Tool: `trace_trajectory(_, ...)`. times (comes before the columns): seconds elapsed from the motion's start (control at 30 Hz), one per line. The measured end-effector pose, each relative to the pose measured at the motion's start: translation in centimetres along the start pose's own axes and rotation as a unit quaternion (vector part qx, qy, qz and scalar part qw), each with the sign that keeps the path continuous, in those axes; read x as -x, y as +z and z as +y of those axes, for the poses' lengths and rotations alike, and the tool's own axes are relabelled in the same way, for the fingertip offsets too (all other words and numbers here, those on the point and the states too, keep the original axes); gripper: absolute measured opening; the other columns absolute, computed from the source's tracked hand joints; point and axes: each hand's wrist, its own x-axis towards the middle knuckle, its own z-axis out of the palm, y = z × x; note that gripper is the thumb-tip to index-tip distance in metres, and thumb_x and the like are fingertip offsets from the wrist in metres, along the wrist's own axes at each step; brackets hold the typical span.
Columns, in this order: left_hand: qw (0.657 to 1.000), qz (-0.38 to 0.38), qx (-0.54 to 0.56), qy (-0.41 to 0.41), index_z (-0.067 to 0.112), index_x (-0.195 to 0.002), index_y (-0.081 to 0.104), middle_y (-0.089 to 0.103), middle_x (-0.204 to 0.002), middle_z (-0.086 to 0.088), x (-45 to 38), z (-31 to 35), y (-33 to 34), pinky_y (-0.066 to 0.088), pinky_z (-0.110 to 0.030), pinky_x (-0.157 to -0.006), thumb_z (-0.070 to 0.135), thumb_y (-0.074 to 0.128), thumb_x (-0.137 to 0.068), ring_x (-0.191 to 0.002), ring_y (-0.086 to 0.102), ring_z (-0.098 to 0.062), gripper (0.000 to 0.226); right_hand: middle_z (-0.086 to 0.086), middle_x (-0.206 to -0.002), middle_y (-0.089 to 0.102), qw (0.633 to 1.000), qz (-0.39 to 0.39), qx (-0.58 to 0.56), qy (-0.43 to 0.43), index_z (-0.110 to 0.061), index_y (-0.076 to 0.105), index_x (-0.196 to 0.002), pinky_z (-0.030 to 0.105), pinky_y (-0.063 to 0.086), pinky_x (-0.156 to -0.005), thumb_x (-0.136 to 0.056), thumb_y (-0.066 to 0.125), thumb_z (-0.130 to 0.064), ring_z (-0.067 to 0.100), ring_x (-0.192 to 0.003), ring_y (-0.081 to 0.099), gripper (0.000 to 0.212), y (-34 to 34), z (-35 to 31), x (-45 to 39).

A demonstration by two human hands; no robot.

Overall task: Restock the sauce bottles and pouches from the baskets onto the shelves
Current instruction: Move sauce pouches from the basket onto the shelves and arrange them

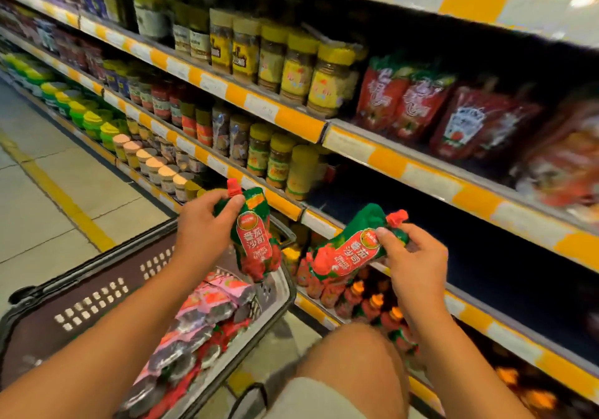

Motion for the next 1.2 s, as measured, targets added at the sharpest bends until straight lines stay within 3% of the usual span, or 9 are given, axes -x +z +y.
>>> trace_trajectory(0.07,0.999,-0.031,0.022,0.014,0.033,-0.088,0.074,0.074,-0.082,0.004,0.8,2.4,1.9,0.058,-0.047,-0.066,0.033,0.065,-0.100,-0.074,0.069,-0.013,0.015,-0.009,-0.079,0.076,0.999,0.025,-0.022,0.006,-0.035,0.079,-0.095,0.032,0.061,-0.062,-0.089,0.078,-0.032,0.009,-0.075,0.074,0.007,-3.8,-0.5,0.3)
trace_trajectory(0.2,0.994,-0.090,0.049,0.023,0.024,-0.087,0.074,0.073,-0.082,-0.002,3.0,6.7,6.6,0.059,-0.057,-0.065,0.032,0.065,-0.100,-0.078,0.071,-0.028,0.017,-0.006,-0.078,0.076,0.995,0.090,-0.046,0.025,-0.041,0.078,-0.092,0.037,0.063,-0.063,-0.091,0.079,-0.025,0.017,-0.076,0.077,0.015,-11.3,-0.9,1.2)
trace_trajectory(0.33,0.987,-0.140,0.071,0.021,0.029,-0.085,0.071,0.073,-0.077,0.001,6.4,10.2,12.3,0.058,-0.051,-0.053,0.035,0.062,-0.102,-0.068,0.070,-0.013,0.020,-0.015,-0.076,0.075,0.982,0.171,-0.066,0.051,-0.044,0.079,-0.085,0.019,0.056,-0.054,-0.092,0.078,-0.020,0.005,-0.072,0.074,0.025,-18.2,-0.1,2.6)
trace_trajectory(0.43,0.979,-0.175,0.105,-0.010,0.026,-0.088,0.072,0.075,-0.081,0.003,9.1,12.1,16.9,0.061,-0.048,-0.064,0.033,0.062,-0.102,-0.075,0.073,-0.015,0.018,-0.018,-0.069,0.072,0.969,0.222,-0.076,0.081,-0.034,0.076,-0.086,0.018,0.055,-0.052,-0.092,0.078,-0.017,0.002,-0.065,0.071,0.019,-22.6,1.1,3.7)
trace_trajectory(0.57,0.964,-0.205,0.157,-0.058,0.017,-0.087,0.071,0.075,-0.078,0.002,12.2,13.9,23.0,0.056,-0.030,-0.058,0.030,0.061,-0.103,-0.073,0.070,-0.010,0.023,-0.014,-0.068,0.073,0.947,0.277,-0.084,0.141,-0.042,0.078,-0.074,0.025,0.058,-0.053,-0.094,0.075,-0.020,0.005,-0.068,0.073,0.030,-27.5,3.0,4.7)
trace_trajectory(0.77,0.933,-0.238,0.219,-0.157,0.014,-0.090,0.071,0.074,-0.086,-0.006,15.1,16.0,31.6,0.060,-0.045,-0.077,0.026,0.063,-0.102,-0.084,0.070,-0.022,0.019,0.002,-0.074,0.075,0.888,0.383,-0.121,0.223,-0.021,0.072,-0.079,0.036,0.058,-0.056,-0.093,0.077,-0.025,0.022,-0.076,0.074,0.016,-33.1,6.1,4.7)
trace_trajectory(0.93,0.912,-0.270,0.239,-0.198,0.010,-0.090,0.069,0.076,-0.088,-0.007,16.5,17.2,37.9,0.059,-0.049,-0.086,0.029,0.065,-0.101,-0.082,0.073,-0.019,0.022,0.014,-0.079,0.073,0.858,0.447,-0.123,0.221,-0.018,0.069,-0.072,0.059,0.062,-0.068,-0.092,0.078,-0.023,0.038,-0.082,0.073,0.023,-36.7,6.8,3.5)
trace_trajectory(1.1,0.890,-0.280,0.262,-0.246,0.009,-0.094,0.065,0.074,-0.098,-0.013,17.5,18.8,43.4,0.060,-0.042,-0.079,0.022,0.064,-0.102,-0.087,0.072,-0.025,0.015,0.004,-0.082,0.076,0.837,0.475,-0.159,0.219,-0.021,0.070,-0.077,0.038,0.061,-0.060,-0.093,0.077,-0.022,0.023,-0.082,0.075,0.017,-39.9,8.0,2.1)
trace_trajectory(1.2,0.887,-0.272,0.277,-0.250,0.014,-0.096,0.066,0.076,-0.095,-0.009,18.1,20.2,45.9,0.059,-0.040,-0.075,0.005,0.062,-0.099,-0.084,0.073,-0.023,0.010,0.001,-0.079,0.076,0.831,0.487,-0.167,0.210,-0.023,0.070,-0.074,0.042,0.063,-0.065,-0.092,0.078,-0.021,0.020,-0.081,0.075,0.020,-41.2,8.7,1.4)
